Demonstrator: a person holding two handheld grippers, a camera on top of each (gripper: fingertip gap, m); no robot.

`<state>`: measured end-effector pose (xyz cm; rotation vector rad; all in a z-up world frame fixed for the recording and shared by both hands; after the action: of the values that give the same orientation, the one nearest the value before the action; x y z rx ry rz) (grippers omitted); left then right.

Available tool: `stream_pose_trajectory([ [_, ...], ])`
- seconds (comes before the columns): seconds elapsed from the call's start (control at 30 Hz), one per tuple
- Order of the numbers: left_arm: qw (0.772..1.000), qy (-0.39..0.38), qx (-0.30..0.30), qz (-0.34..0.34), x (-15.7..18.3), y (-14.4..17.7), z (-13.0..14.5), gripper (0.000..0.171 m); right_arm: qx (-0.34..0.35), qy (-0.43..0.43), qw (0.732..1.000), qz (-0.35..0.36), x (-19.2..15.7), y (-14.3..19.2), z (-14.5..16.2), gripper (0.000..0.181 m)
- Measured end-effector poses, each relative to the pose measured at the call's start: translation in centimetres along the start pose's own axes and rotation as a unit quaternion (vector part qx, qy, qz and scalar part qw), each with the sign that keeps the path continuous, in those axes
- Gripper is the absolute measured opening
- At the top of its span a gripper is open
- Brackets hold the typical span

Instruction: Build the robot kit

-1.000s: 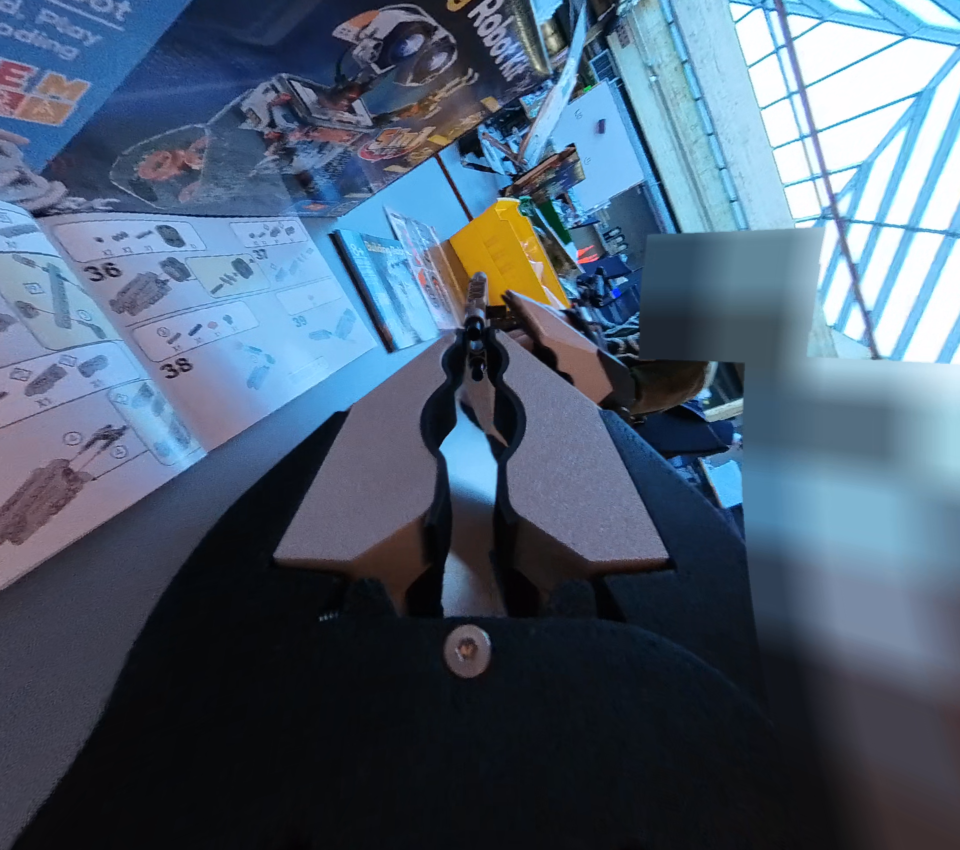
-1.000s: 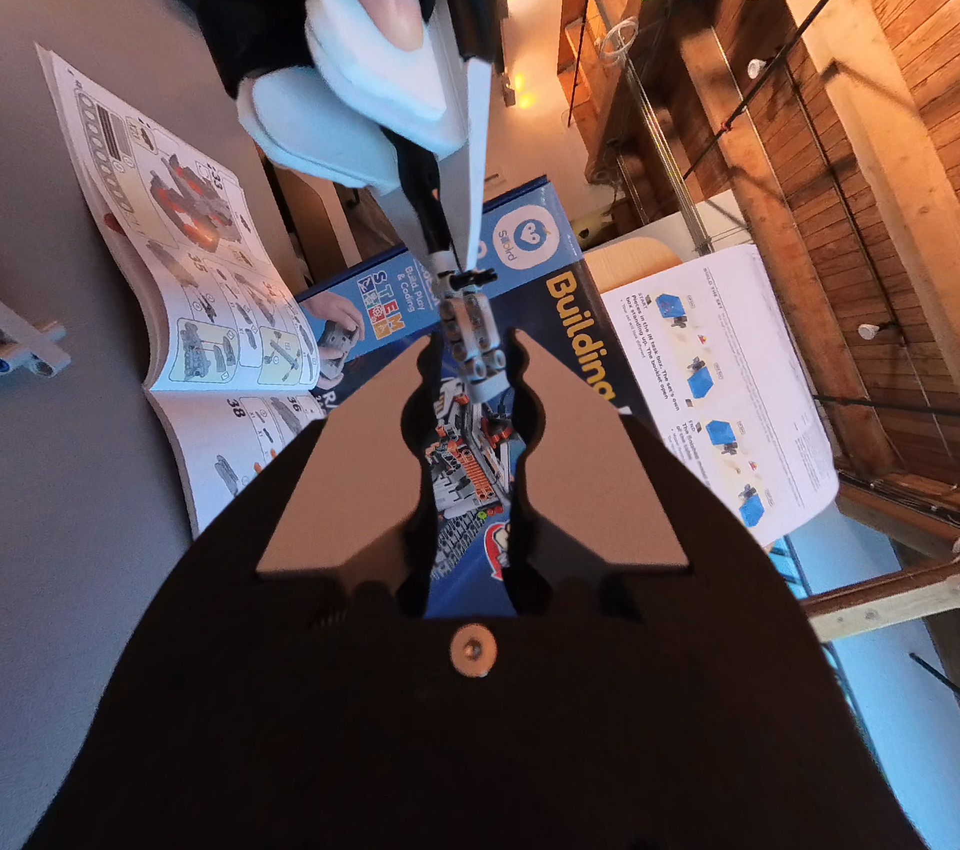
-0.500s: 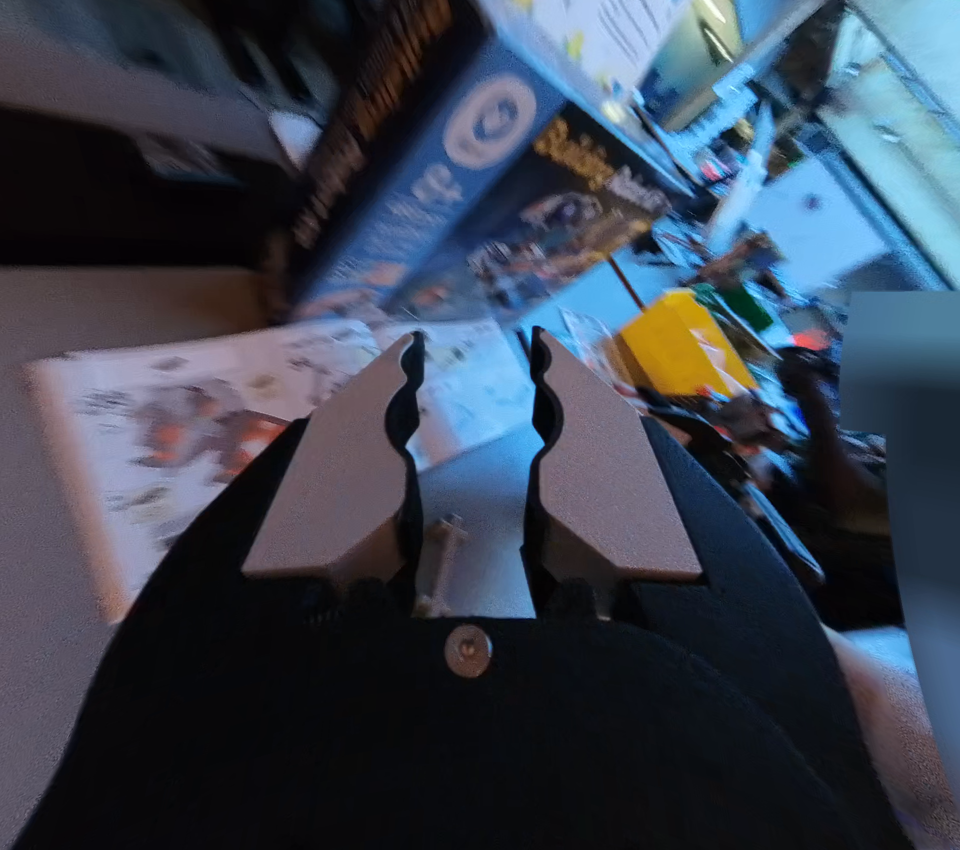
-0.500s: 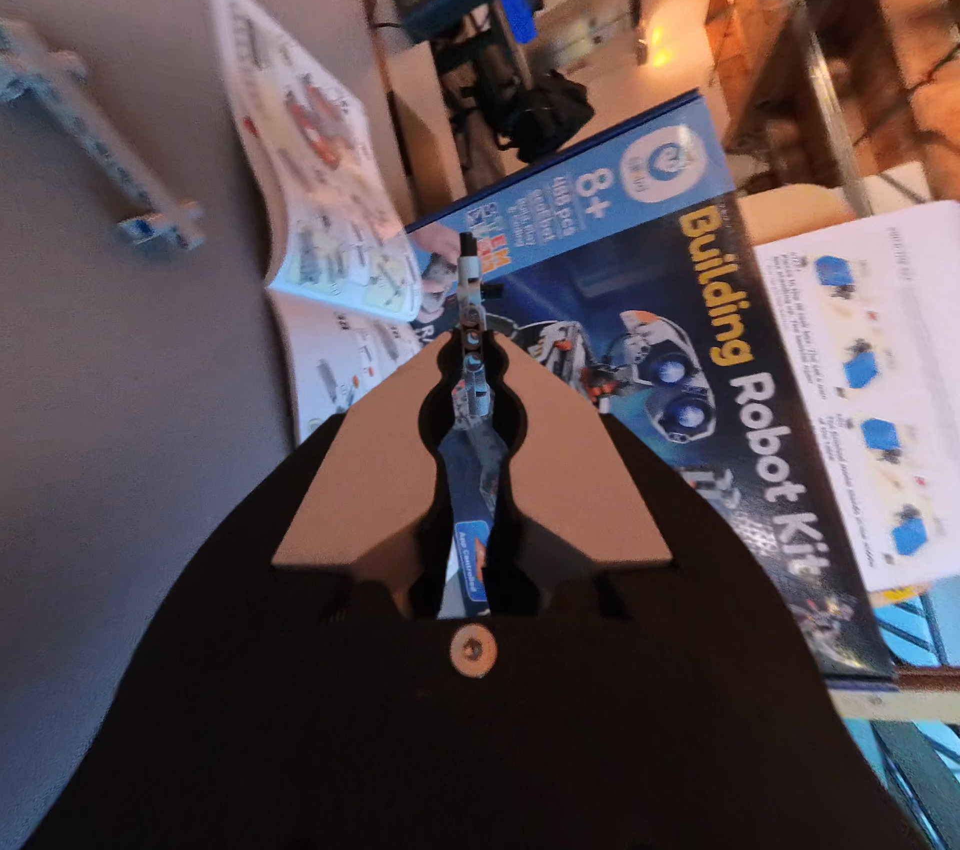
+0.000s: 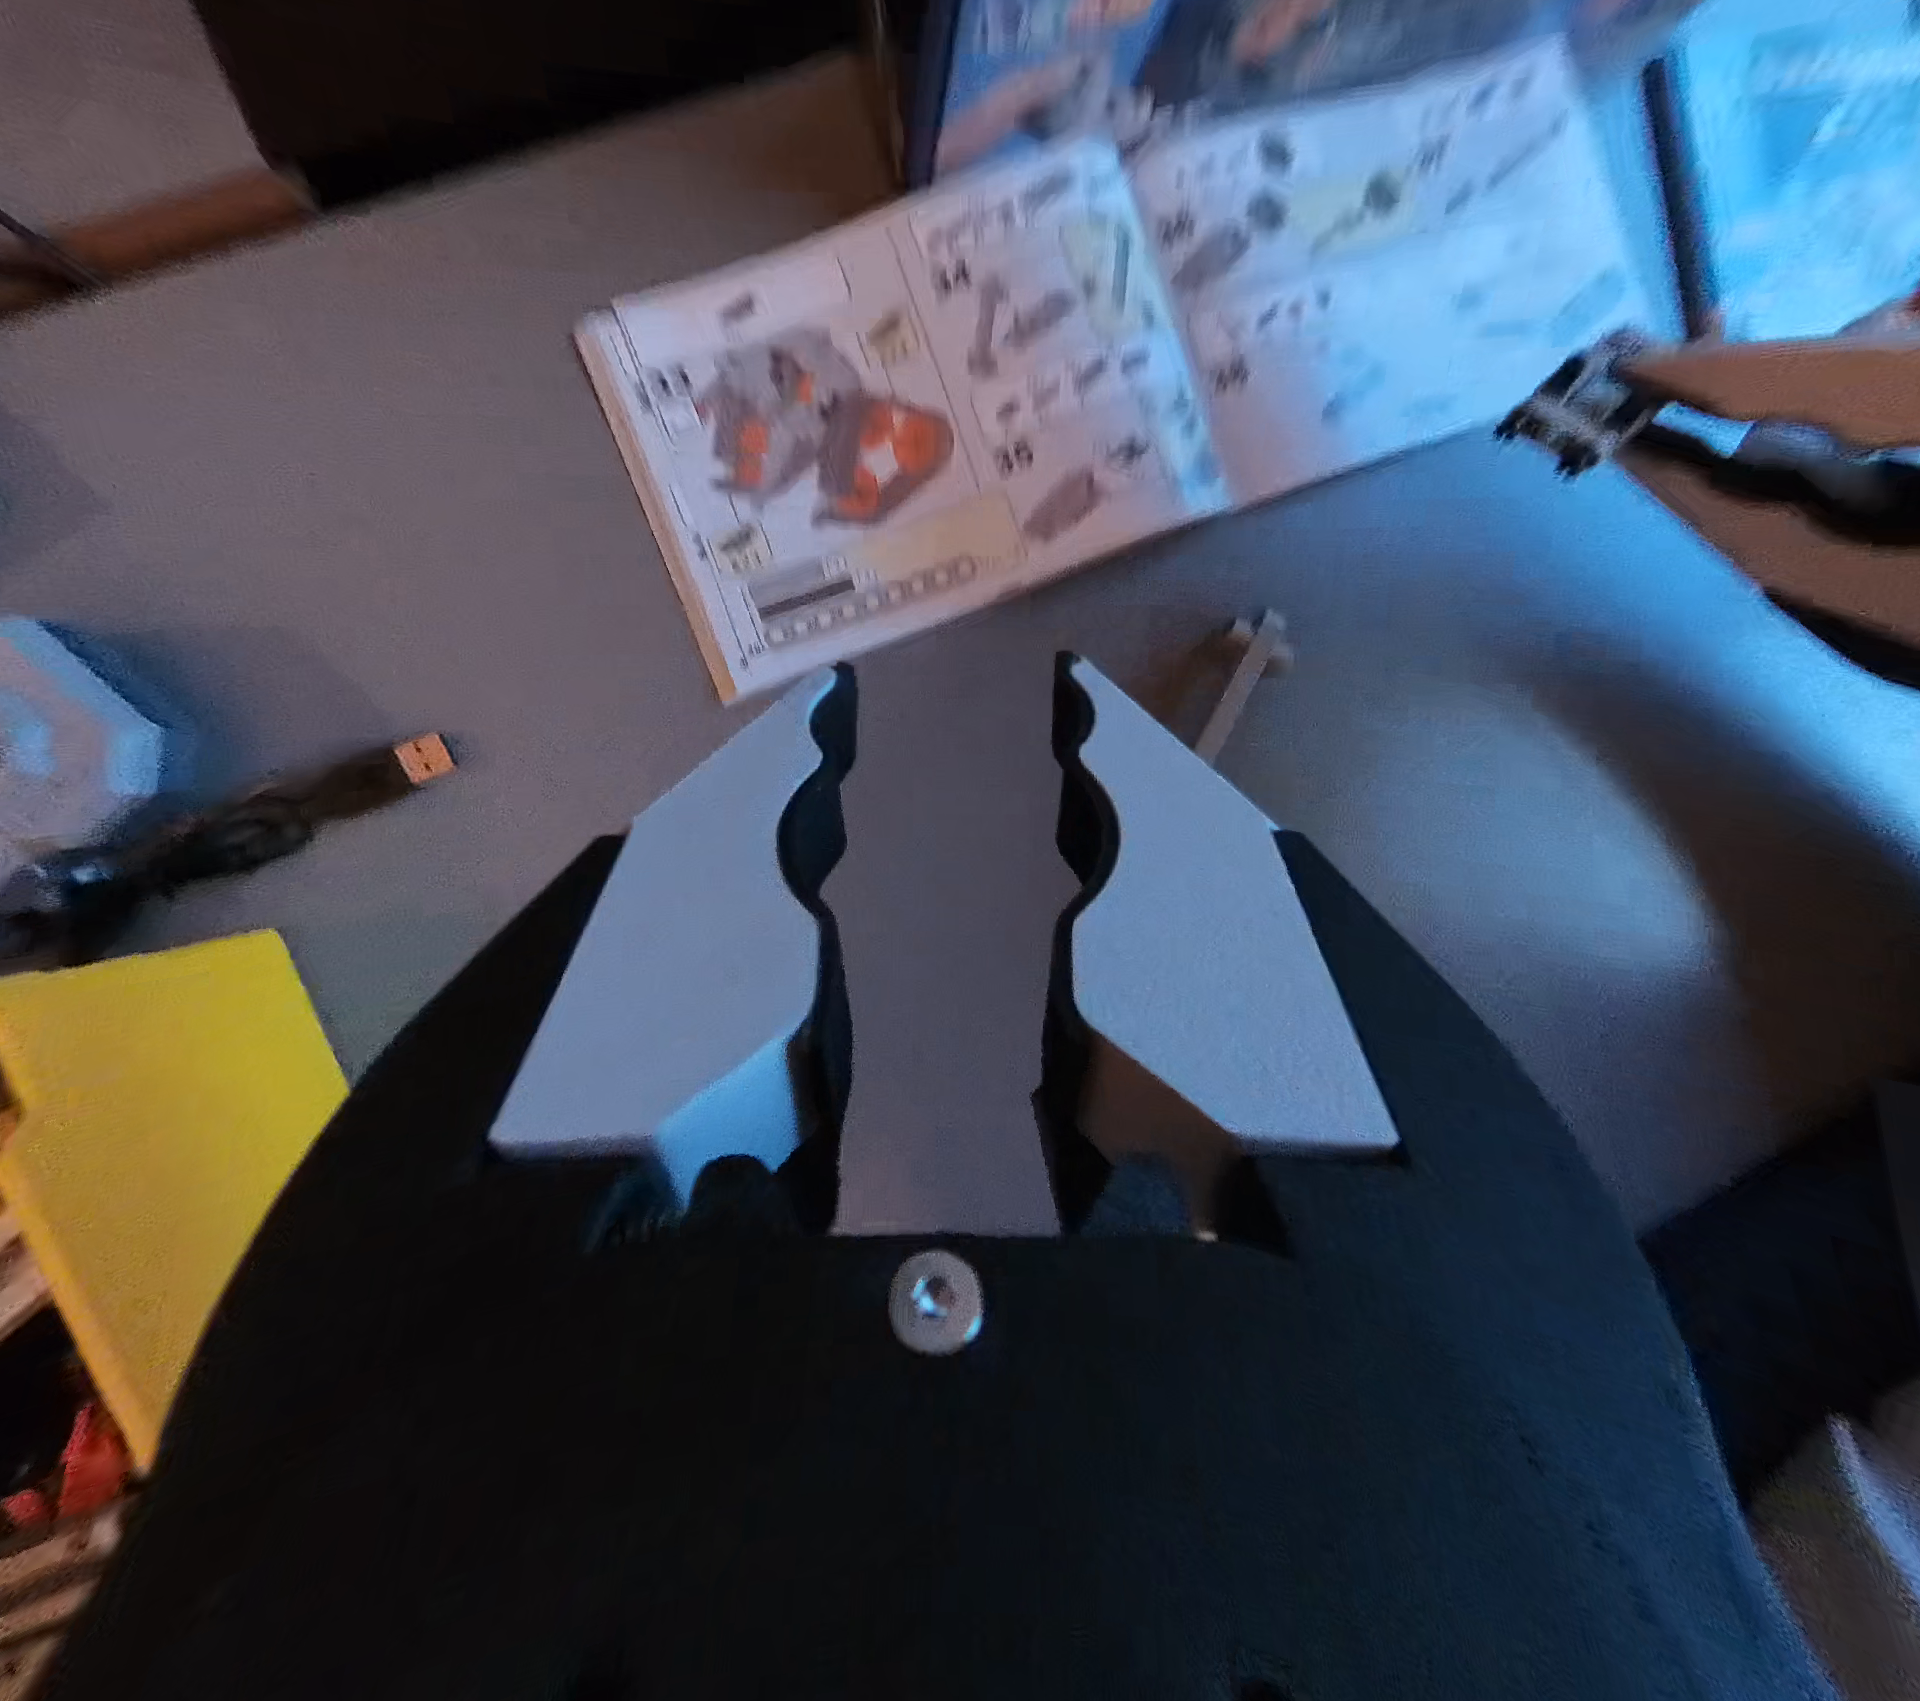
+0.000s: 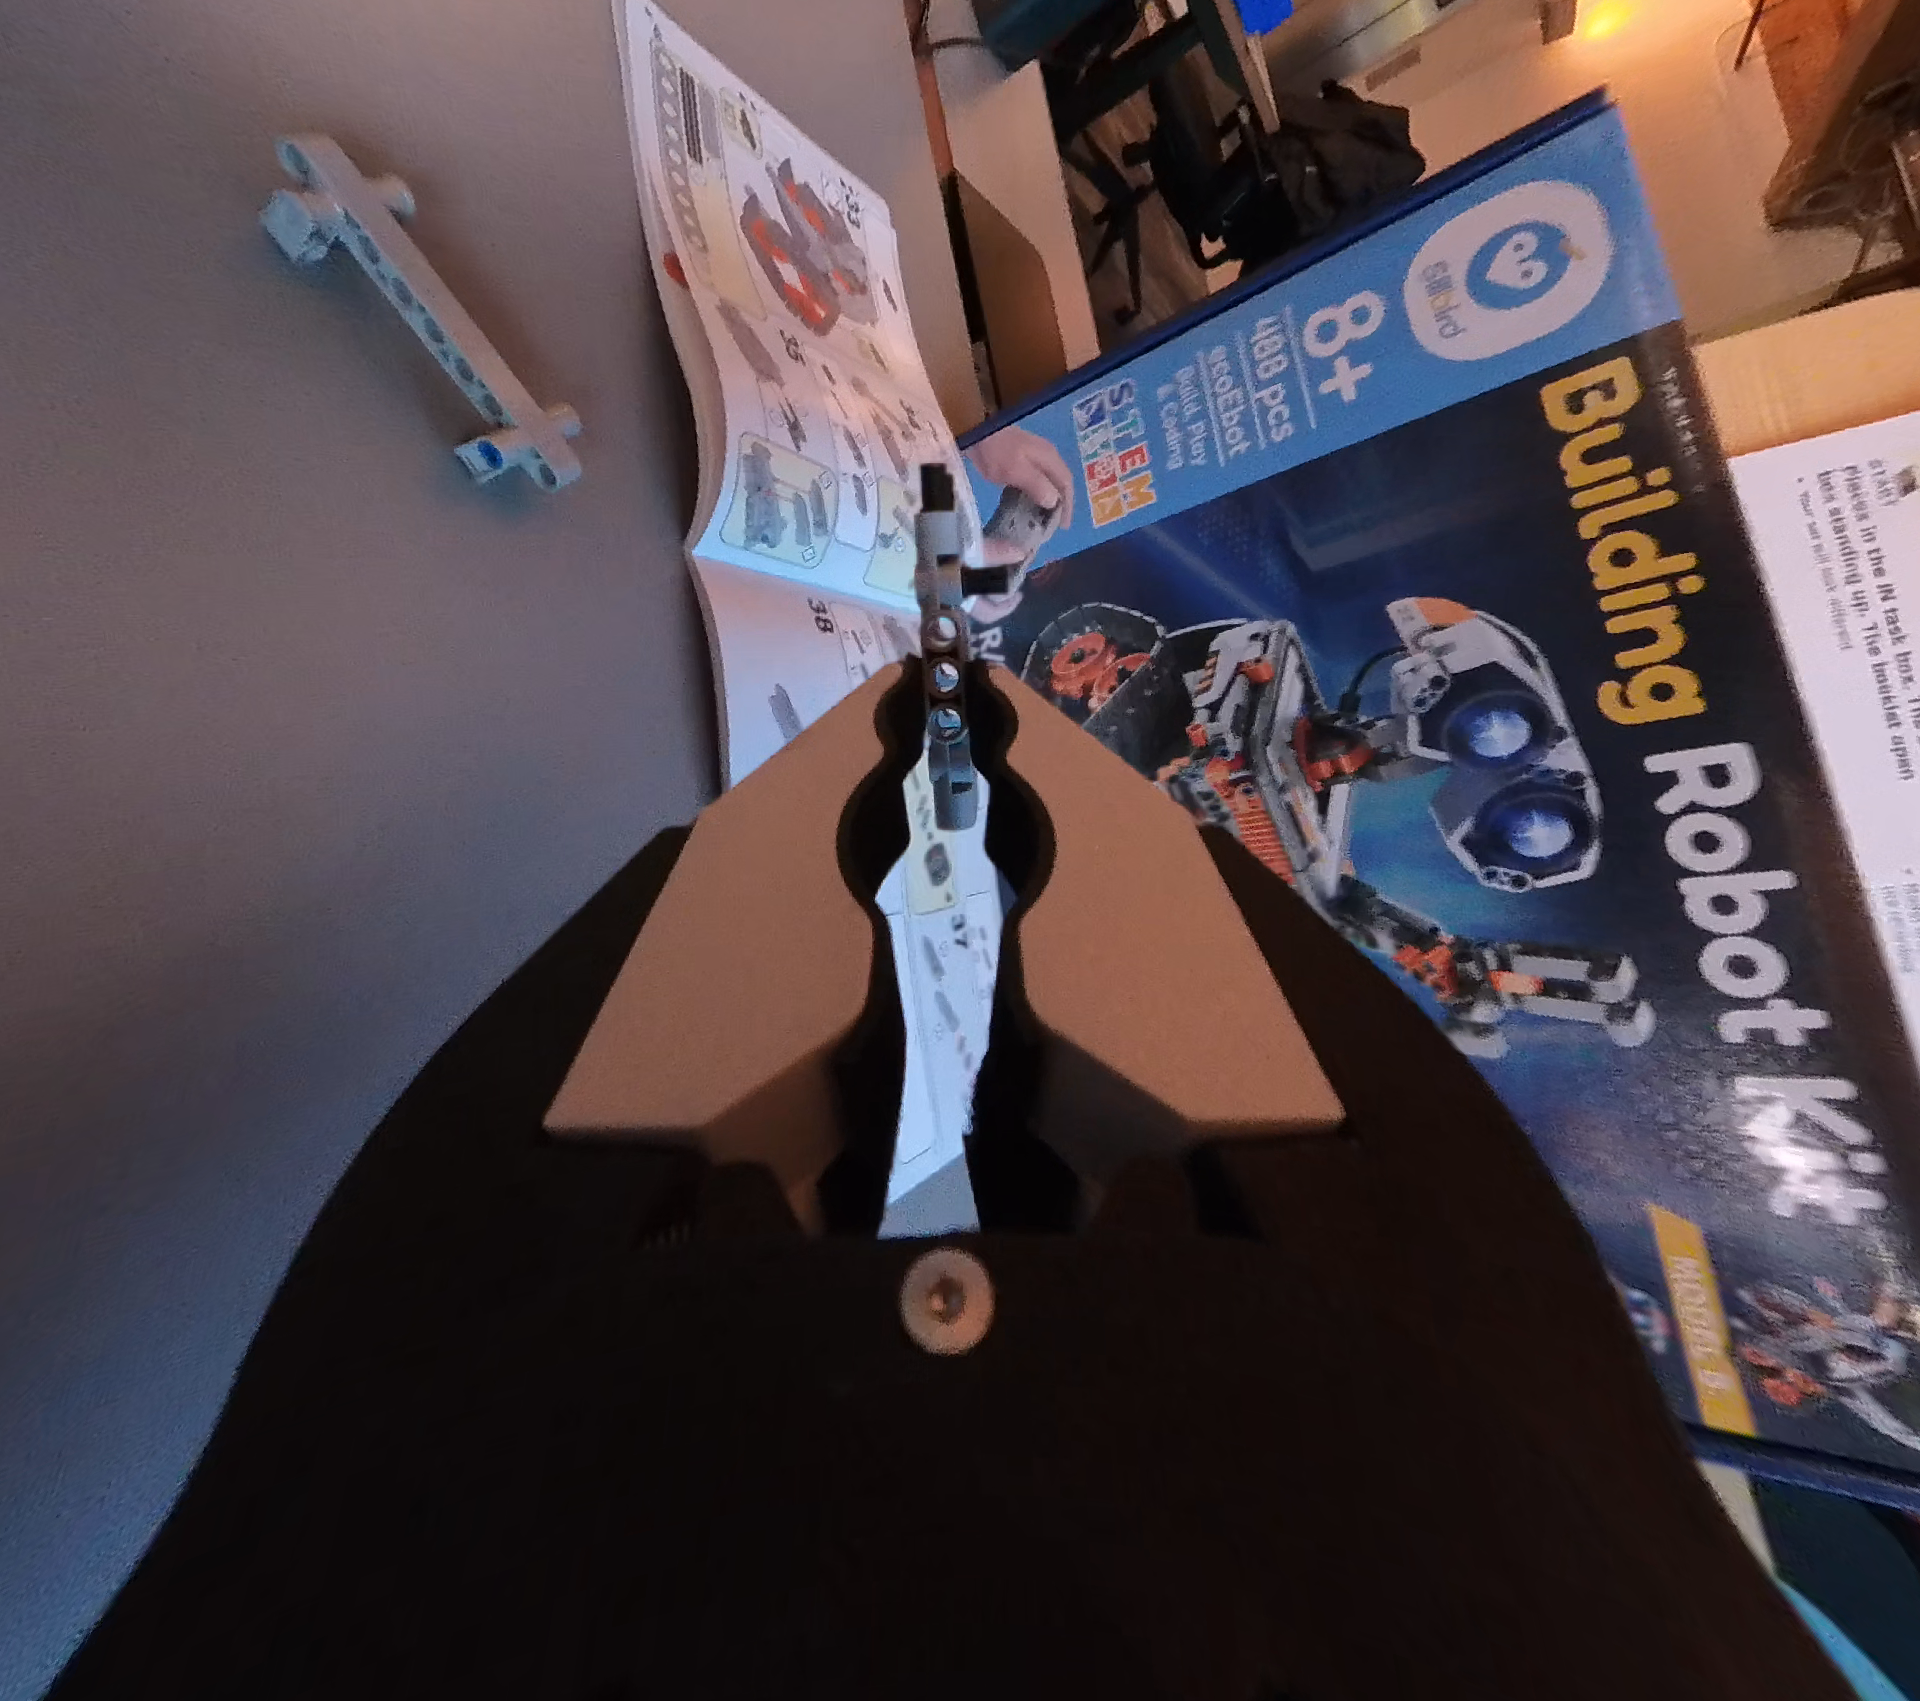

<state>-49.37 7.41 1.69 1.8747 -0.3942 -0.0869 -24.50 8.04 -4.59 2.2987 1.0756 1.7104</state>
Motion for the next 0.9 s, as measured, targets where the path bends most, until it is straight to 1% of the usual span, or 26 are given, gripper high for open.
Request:
stream_pose_trajectory([
  [0.03,1.000,-0.002,-0.027,0.001,0.0,-0.8,0.1,0.032,-0.001,-0.006,1.000,-0.009,-0.3,-0.2,0.1,0.008],
  [0.1,0.998,0.001,-0.067,0.003,-0.1,-2.1,0.3,0.031,0.001,-0.012,1.000,-0.015,-0.5,-0.4,0.3,0.007],
  [0.2,0.996,-0.005,-0.094,0.002,0.1,-2.9,0.5,0.030,-0.002,-0.009,1.000,-0.011,-0.5,-0.4,0.4,0.008],
  [0.73,0.998,-0.012,-0.065,0.013,0.6,-1.3,0.4,0.032,0.005,-0.009,1.000,-0.011,-0.7,-0.5,0.2,0.008],
  [0.9,0.998,-0.017,-0.054,0.016,0.9,-1.2,0.2,0.037,0.004,-0.008,1.000,-0.010,-0.7,-0.5,0.1,0.008],
])
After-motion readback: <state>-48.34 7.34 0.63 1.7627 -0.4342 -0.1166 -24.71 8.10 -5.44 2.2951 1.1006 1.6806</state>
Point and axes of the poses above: each gripper's, where its closed fingertips meet, y back along the fingers, z out of its underside, x = y × z across the jaws, the point moved 8 cm from there along y, back along the fingers, and after that the axes turned 14 degrees about -x, right-handed, at the moved point
